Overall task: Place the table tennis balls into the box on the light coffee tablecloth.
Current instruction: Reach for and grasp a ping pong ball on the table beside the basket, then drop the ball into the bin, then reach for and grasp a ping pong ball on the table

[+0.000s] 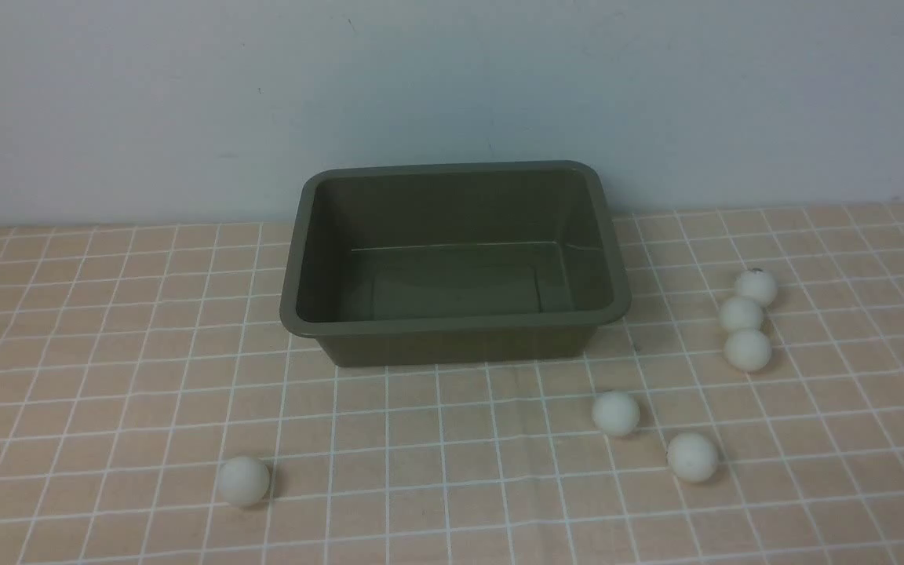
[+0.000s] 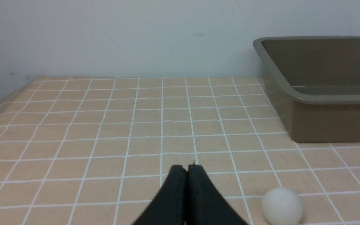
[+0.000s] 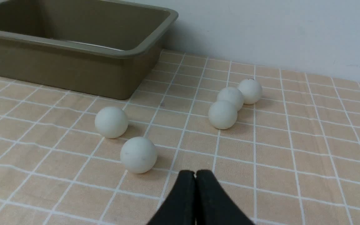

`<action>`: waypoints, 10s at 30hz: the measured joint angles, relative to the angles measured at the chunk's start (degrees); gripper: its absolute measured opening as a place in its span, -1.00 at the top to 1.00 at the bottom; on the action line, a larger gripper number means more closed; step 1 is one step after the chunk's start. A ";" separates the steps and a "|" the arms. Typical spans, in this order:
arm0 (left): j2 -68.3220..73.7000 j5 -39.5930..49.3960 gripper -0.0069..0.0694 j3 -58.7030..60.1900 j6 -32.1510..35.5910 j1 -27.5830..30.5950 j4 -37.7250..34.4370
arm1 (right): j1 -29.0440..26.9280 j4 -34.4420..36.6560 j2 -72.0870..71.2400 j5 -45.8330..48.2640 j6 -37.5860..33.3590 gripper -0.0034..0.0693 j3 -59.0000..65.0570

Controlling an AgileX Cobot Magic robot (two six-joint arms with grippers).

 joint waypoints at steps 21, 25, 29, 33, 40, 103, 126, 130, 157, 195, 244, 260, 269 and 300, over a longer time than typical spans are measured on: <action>0.00 0.00 1.00 0.00 0.00 0.00 0.00 | 0.00 0.00 0.00 0.00 0.00 0.96 0.00; 0.00 0.00 1.00 0.00 0.00 0.00 0.00 | 0.00 0.00 0.00 0.00 0.00 0.96 0.00; 0.00 0.00 1.00 0.00 0.00 0.00 0.00 | 0.00 0.00 0.00 0.00 0.00 0.96 0.00; 0.00 -0.42 1.00 0.00 -0.17 0.00 -0.81 | 0.00 0.00 0.00 0.00 0.00 0.96 0.00; 0.00 -3.09 1.00 0.00 -1.96 0.00 -13.18 | 0.00 0.00 0.00 0.00 0.00 0.96 0.00; 73.01 27.86 0.03 -45.88 33.30 -4.65 -25.17 | 0.00 73.92 0.00 -33.91 8.20 0.96 0.43; 95.68 27.43 -0.27 -52.04 34.35 -4.69 -23.84 | 0.00 73.06 0.00 -7.08 -6.76 0.96 0.43; 97.78 27.02 -0.27 -52.15 34.63 -4.69 -24.14 | 0.00 72.99 0.00 -7.06 -6.82 0.96 0.43; 101.70 51.73 -0.02 -78.06 31.33 -5.24 -22.99 | 0.00 72.82 0.00 -6.82 -10.07 0.96 0.43; 135.49 48.32 -0.28 -121.01 26.50 -18.75 -15.15 | 0.00 72.07 0.00 2.26 -12.79 0.96 0.43; 68.56 56.36 1.00 -84.32 17.04 -18.75 -6.80 | 0.00 -27.75 109.17 39.38 32.31 0.91 -91.93; 44.58 49.13 1.00 -53.85 16.70 -18.75 -12.53 | 0.00 -25.12 117.05 38.38 31.89 0.16 -104.89; 34.33 48.62 1.00 -49.23 20.63 -18.75 -16.28 | 0.00 -25.69 122.26 34.63 33.59 -0.36 -105.37; 28.85 42.08 1.00 -40.56 20.77 -18.75 -16.46 | 0.00 -29.65 131.40 31.00 36.03 -0.09 -105.80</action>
